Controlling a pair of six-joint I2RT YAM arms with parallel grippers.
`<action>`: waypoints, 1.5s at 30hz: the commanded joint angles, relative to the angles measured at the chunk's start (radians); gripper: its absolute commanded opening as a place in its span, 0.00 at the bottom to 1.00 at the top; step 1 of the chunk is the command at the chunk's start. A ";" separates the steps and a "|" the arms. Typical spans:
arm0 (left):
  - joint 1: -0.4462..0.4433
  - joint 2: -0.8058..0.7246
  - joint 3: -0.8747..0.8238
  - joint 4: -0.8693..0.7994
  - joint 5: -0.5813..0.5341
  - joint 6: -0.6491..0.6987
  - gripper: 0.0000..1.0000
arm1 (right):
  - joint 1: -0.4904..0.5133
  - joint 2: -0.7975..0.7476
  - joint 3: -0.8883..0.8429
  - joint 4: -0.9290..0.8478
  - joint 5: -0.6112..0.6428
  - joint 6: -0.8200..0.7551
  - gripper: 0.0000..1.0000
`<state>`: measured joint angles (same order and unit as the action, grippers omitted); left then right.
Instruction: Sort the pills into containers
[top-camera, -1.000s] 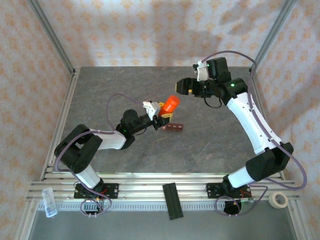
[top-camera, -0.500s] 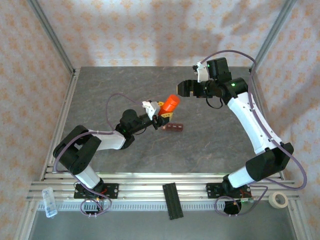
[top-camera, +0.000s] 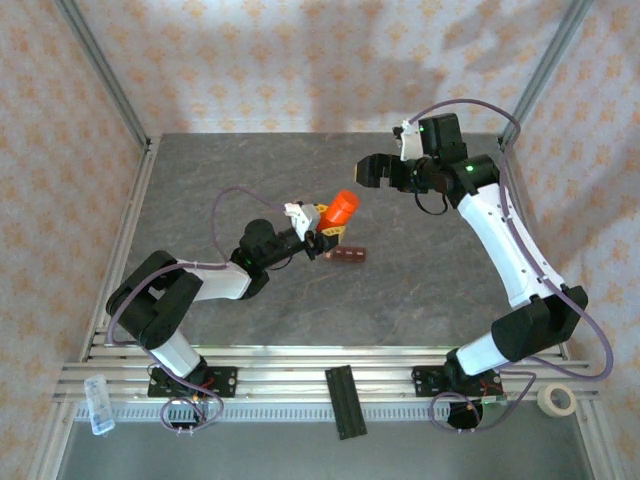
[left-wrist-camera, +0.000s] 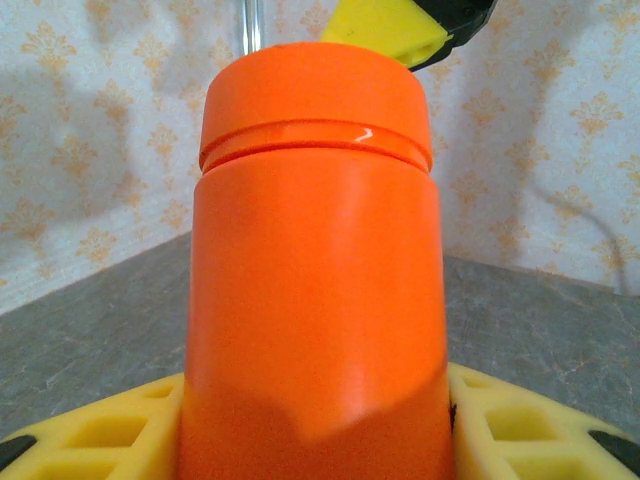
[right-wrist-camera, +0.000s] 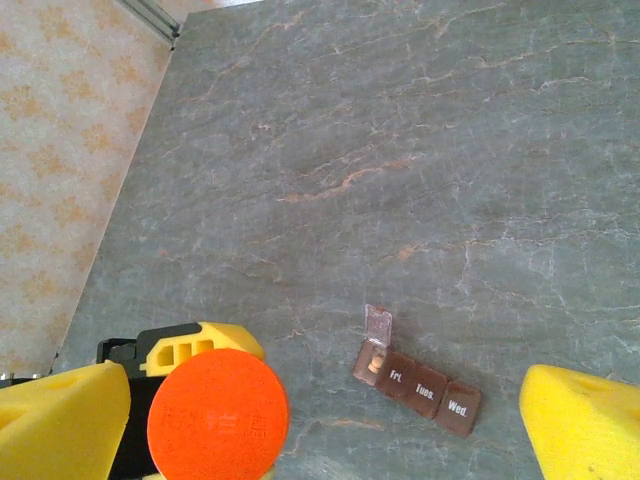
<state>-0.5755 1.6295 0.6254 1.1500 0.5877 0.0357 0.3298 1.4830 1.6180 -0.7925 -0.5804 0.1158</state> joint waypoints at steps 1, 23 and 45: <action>-0.001 -0.010 0.018 0.066 0.012 0.021 0.00 | -0.006 -0.046 -0.026 0.041 0.031 0.022 1.00; -0.001 -0.009 0.027 0.072 0.042 -0.006 0.00 | 0.024 0.034 -0.075 0.000 -0.320 -0.152 0.82; -0.004 -0.027 0.006 0.074 0.046 -0.008 0.00 | 0.076 0.104 -0.090 0.005 -0.311 -0.122 0.45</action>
<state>-0.5735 1.6295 0.6250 1.1370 0.6163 0.0250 0.3794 1.5646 1.5372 -0.7937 -0.8898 -0.0277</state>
